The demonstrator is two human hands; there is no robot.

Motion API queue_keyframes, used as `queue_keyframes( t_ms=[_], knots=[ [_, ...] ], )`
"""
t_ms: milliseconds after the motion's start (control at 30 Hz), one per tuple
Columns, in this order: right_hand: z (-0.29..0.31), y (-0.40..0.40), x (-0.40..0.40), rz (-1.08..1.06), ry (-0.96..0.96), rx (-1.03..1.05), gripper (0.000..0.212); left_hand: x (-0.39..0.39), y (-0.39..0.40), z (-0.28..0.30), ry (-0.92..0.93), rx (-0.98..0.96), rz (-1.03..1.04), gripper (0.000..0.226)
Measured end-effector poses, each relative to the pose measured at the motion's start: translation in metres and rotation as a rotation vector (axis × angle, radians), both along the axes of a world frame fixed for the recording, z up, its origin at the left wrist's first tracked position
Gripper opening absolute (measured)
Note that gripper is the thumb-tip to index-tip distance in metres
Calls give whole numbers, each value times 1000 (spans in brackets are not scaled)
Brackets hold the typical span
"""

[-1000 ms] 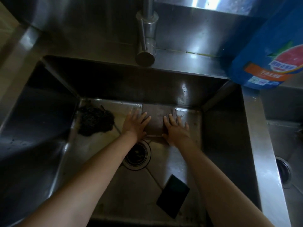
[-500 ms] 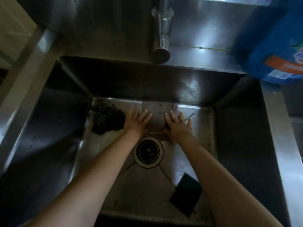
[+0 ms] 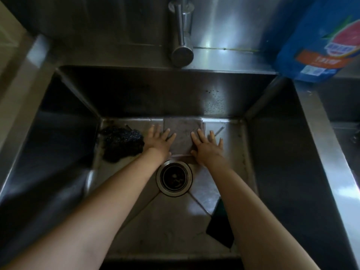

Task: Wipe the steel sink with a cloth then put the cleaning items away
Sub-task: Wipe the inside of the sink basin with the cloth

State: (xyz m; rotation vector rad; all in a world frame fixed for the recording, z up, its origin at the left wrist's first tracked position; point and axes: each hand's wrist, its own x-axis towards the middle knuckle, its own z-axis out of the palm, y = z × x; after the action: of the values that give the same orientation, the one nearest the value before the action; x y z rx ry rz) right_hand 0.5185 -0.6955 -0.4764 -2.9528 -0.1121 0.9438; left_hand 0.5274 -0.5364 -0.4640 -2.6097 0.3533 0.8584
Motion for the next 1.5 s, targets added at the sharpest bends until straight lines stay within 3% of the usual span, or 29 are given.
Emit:
queue_keyframes(
  t_ms=[267,500,667,1033,1500],
  knots=[
    [1,-12,2,136,-17,-35,68,1,-9,-3,21,2,100,69],
    [0,-5,13,208,-159,-6,67,3,8,-10,-180,-195,68,69],
    [-11,-13,4,143,-122,21,71,-1,9,-15,-92,-178,47,73],
    [-10,-69,1,59,-77,-79,73,8,-49,-16,-53,-240,1,76],
    [-4,-104,3,82,-71,-367,72,16,-96,-15,-71,-291,-93,77]
  ],
)
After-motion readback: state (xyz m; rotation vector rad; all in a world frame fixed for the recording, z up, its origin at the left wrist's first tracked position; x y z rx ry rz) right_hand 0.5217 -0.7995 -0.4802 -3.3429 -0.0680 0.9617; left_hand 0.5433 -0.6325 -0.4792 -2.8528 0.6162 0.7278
